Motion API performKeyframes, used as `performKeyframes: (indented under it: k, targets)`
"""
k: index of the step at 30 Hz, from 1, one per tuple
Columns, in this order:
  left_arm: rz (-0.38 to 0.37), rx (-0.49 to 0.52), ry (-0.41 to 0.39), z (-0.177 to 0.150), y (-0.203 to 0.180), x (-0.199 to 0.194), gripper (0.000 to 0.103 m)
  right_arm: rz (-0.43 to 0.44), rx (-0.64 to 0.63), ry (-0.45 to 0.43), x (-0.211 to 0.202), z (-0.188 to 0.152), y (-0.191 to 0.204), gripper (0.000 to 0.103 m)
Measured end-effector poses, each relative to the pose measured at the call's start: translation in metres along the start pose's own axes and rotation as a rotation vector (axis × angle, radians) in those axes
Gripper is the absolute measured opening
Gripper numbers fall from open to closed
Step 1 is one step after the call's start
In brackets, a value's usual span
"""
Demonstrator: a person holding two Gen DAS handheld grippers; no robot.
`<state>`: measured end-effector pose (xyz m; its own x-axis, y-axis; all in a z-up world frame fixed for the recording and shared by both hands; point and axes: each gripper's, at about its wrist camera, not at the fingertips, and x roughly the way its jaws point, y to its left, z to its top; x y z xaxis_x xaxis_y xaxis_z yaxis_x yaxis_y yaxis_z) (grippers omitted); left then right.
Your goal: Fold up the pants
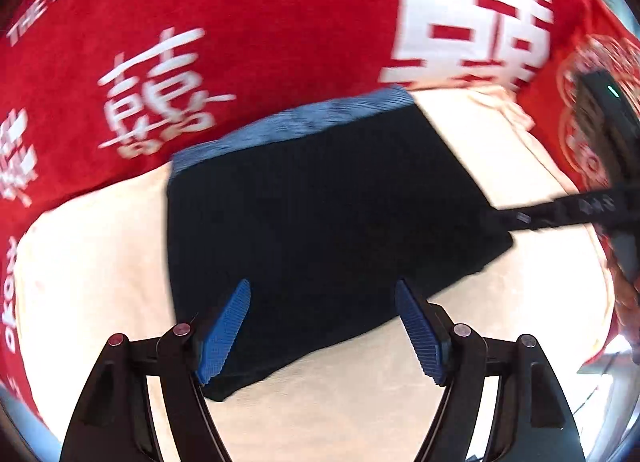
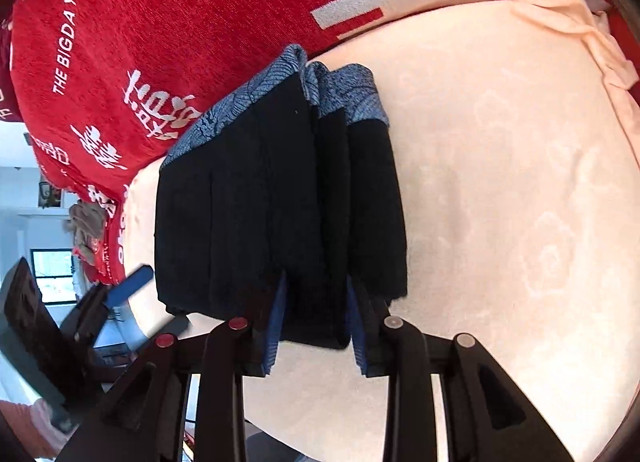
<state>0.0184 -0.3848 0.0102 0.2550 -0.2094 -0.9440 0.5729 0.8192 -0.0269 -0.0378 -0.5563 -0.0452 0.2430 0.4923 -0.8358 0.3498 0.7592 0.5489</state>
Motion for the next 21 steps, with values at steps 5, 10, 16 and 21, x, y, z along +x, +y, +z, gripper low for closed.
performKeyframes:
  k: [5,10,16,21]
  targets:
    - [0.077,-0.086,-0.002,-0.002,0.048,0.008,0.076,-0.029,-0.045,-0.020,-0.011,-0.011,0.006,0.023]
    - [0.074,-0.130,0.076,-0.015,0.071,0.030,0.076,-0.249,-0.141,-0.019,-0.003,0.000,0.013,0.018]
    - [0.043,-0.163,0.082,-0.021,0.074,0.035,0.076,-0.182,0.011,-0.042,-0.020,-0.009,0.002,0.019]
    - [0.026,-0.158,0.087,-0.026,0.072,0.037,0.085,-0.185,-0.044,-0.125,-0.041,-0.022,0.027,0.019]
